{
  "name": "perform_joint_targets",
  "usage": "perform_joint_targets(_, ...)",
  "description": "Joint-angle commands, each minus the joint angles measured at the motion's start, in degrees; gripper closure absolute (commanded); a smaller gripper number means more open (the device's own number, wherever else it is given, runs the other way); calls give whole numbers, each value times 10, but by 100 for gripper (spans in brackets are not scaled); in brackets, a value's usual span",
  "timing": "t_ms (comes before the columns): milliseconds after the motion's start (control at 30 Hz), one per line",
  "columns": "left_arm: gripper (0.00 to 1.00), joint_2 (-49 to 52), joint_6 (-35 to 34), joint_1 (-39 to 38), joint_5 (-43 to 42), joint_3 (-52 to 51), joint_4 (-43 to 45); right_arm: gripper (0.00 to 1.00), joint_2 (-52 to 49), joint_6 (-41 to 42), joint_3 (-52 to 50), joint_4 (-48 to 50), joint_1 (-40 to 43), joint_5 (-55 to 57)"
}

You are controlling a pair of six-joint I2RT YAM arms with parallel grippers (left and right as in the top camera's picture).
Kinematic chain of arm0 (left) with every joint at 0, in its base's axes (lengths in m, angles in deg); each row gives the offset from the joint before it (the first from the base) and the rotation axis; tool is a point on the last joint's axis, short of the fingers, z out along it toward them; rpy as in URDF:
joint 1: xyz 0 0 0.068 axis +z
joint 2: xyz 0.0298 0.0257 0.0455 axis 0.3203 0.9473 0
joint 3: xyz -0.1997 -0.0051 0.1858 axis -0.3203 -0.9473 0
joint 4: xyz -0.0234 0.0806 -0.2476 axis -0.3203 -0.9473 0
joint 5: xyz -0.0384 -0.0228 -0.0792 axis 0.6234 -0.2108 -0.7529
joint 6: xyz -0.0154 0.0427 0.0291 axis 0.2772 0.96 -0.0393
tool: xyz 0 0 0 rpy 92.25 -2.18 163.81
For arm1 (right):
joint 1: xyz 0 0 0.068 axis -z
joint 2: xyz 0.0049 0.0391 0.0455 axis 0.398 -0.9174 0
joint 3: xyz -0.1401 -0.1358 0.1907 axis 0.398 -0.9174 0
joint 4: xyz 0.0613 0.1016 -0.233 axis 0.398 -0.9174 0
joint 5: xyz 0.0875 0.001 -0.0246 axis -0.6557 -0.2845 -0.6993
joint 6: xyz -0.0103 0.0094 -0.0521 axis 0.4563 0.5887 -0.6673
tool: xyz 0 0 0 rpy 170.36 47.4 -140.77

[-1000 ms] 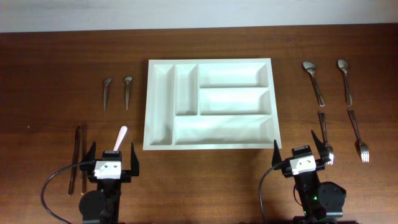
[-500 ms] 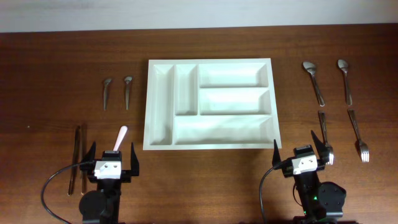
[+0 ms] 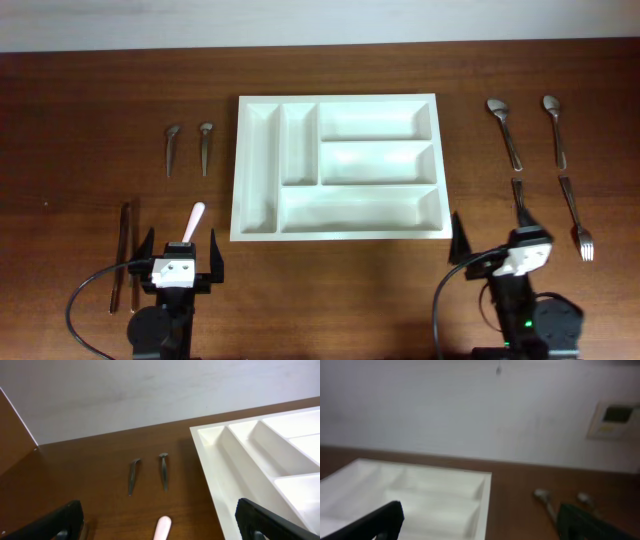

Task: Pack container
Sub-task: 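Raise the right gripper from its rest pose toward the right-side spoons, then move the right gripper over the left silver spoon and descend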

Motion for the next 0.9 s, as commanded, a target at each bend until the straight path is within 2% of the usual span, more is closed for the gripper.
perform_joint_targets(0,1,-5,-5,3,-6,-4,2,1,-103,13,106,-31,5,30)
perform_joint_targets(133,1,-5,-5,3,-7,-4,2,1,-297,12,289,-163,5,24)
perform_joint_targets(300,1,-5,-5,3,-6,-4,2,1,-554,10,575,-417,5,-25)
perform_joint_targets(467,1,-5,-5,3,-7,-4,2,1,-772,10,854,-640,5,-13)
perform_joint_targets(600,1,-5,-5,3,-6,-4,2,1,-896,-19,1003,-704,14,0)
perform_joint_targets(733,1,-5,-5,3,-6,-4,2,1,-1027,-29,1140,-733,60,-2)
perform_joint_targets(867,1,-5,-5,3,-6,-4,2,1,-1111,-29,1208,-742,106,-8)
